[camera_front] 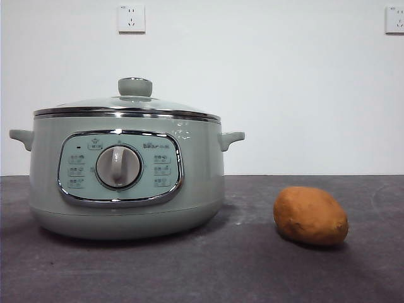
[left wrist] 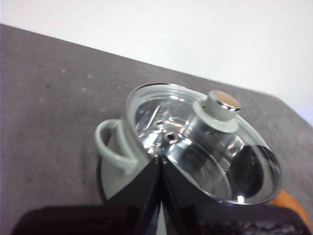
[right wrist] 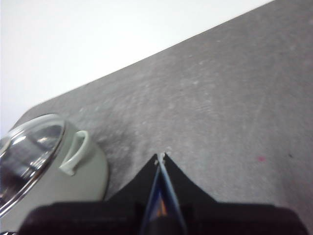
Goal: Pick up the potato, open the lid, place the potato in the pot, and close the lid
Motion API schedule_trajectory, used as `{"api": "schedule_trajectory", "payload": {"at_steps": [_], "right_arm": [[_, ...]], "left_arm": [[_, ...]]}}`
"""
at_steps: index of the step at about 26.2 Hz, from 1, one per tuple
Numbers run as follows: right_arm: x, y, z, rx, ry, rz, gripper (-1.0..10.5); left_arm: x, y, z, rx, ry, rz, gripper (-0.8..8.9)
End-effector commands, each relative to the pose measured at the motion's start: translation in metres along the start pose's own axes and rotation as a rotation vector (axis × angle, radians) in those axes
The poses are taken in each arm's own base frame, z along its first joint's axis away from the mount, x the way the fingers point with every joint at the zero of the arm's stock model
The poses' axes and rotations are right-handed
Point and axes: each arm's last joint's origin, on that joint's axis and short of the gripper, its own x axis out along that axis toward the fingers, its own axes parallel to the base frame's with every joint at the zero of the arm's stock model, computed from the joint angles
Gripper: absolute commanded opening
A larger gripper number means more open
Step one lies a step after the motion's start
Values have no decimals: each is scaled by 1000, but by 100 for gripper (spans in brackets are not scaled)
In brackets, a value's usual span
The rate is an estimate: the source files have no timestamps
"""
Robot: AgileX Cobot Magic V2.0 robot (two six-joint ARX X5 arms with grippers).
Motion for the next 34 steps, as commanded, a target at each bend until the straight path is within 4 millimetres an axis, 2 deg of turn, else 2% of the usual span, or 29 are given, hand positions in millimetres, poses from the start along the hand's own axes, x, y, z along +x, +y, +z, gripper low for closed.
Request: {"api": "schedule_trajectory", "payload": {"at_steps": [1,8,13,15,16,17,18,19,20,21,24,28,32,34], "right_arm": [[6,6,14,-62,40,36,-16],[26,19,41,-95,283,138,-16],[42,25,52,-115,462,212,-15],[49,25,55,-119,503,228,36],[52,25,56,-114,514,225,77],[55,25,56,-110,524,221,176],[58,24,56,-106,534,218,310],[60,24,55,-105,542,213,449],[62,24,54,-104,551,213,550],[64,25,53,-107,559,218,581],[70,37,48,-147,585,238,565],[84,63,39,-263,629,149,565],[109,88,20,-353,705,74,563],[125,93,7,-383,756,23,563]], "left_arm": [[5,-6,19,94,48,-29,-7],[24,-17,61,114,203,-116,-4],[39,-20,76,84,296,-188,0],[45,-20,79,71,320,-208,9],[47,-19,79,66,328,-219,46],[50,-19,79,60,337,-232,158],[51,-19,79,57,343,-234,287],[52,-18,79,56,345,-233,358],[52,-18,79,55,344,-232,355],[52,-18,79,56,343,-233,355],[52,-19,79,55,341,-234,355],[52,-19,79,54,342,-234,355],[52,-19,79,49,343,-234,355],[52,-19,79,47,347,-233,355]]}}
